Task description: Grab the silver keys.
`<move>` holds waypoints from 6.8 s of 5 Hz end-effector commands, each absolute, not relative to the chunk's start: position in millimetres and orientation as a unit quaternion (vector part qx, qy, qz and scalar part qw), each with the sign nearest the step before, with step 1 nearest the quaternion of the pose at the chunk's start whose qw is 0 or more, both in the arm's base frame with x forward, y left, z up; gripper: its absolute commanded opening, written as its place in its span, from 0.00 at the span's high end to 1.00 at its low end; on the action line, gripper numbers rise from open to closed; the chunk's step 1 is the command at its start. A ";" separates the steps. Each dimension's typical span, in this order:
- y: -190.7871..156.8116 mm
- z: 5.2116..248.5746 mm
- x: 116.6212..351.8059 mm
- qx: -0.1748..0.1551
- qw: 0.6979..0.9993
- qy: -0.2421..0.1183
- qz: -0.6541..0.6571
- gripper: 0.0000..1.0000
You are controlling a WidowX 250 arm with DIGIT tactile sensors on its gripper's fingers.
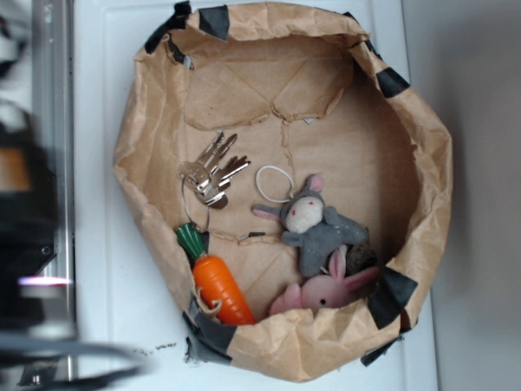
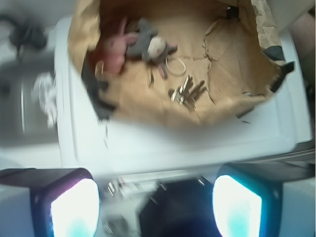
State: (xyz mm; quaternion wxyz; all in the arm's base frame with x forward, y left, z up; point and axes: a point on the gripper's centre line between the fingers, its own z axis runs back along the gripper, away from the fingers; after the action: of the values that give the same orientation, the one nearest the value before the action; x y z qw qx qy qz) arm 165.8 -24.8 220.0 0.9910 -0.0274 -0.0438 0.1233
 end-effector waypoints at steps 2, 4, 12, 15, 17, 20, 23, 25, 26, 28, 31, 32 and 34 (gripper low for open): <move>-4.7 183.1 256.9 0.009 0.909 -0.081 0.409 0.00; 35.5 166.9 224.5 0.107 0.778 -0.084 0.613 0.00; 48.9 119.4 239.0 0.124 0.747 -0.013 0.653 0.00; 51.5 90.1 220.0 0.095 0.798 0.002 0.595 0.00; 54.3 86.2 199.8 0.106 0.803 0.005 0.586 0.00; 52.9 88.2 200.4 0.098 0.811 0.010 0.577 0.00; 52.9 88.2 200.4 0.098 0.811 0.010 0.577 0.00; 40.4 66.9 190.4 0.065 0.841 0.012 0.537 0.00; 34.4 62.3 183.5 0.052 0.852 0.034 0.520 0.00; 31.1 55.7 185.0 0.039 0.852 0.034 0.521 0.00; 21.8 30.0 187.6 0.054 0.857 0.029 0.512 0.00; 27.9 22.9 179.8 0.059 0.864 0.026 0.499 0.00; 31.1 24.1 182.8 0.052 0.864 0.019 0.501 0.00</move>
State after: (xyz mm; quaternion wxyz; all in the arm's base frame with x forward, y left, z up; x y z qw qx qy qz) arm 196.2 16.2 17.7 0.8699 0.0533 0.0213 0.4899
